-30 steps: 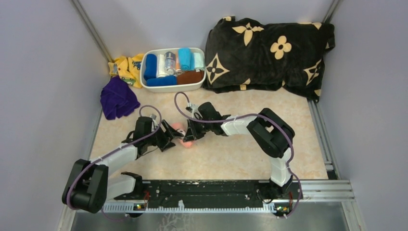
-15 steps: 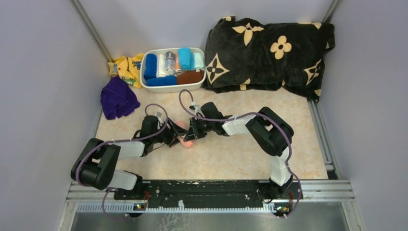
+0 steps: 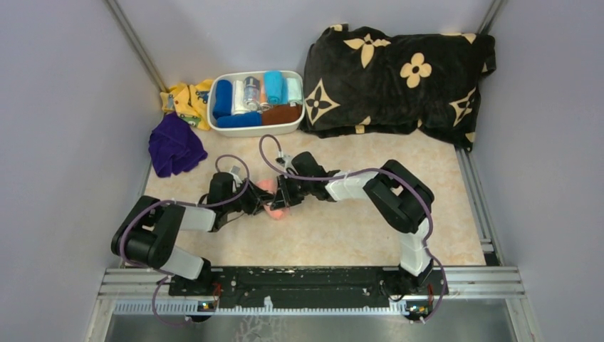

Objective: Roll the towels
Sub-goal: Roll the towel at the center of the board, then place the towel in the bin.

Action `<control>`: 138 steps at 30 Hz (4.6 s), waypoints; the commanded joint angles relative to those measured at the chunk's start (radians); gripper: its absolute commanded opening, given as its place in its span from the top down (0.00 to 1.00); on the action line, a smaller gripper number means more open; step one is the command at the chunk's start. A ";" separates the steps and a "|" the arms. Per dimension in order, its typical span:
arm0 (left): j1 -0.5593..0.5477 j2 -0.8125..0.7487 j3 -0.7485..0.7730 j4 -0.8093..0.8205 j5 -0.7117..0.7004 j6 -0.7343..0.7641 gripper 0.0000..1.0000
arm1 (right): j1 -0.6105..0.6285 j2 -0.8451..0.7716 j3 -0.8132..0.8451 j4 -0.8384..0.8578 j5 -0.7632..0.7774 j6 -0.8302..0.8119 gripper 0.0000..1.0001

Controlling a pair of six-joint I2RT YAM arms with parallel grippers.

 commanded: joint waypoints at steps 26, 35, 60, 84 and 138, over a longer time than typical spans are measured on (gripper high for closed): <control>0.344 0.341 1.068 -0.521 0.432 0.661 0.84 | -0.159 -0.714 -0.102 -0.678 0.380 -0.332 0.29; 0.369 0.674 1.491 -0.558 0.546 0.652 0.84 | -0.172 -0.763 -0.151 -0.688 0.419 -0.309 0.27; 0.387 1.218 2.024 -0.459 0.502 0.597 0.56 | -0.174 -0.737 -0.135 -0.714 0.475 -0.224 0.27; 0.399 1.055 1.848 -0.336 0.362 0.556 0.01 | -0.174 -0.733 -0.130 -0.697 0.455 -0.213 0.27; 0.300 1.047 1.856 -0.529 0.015 0.745 0.23 | -0.174 -0.868 -0.219 -0.689 0.453 -0.160 0.27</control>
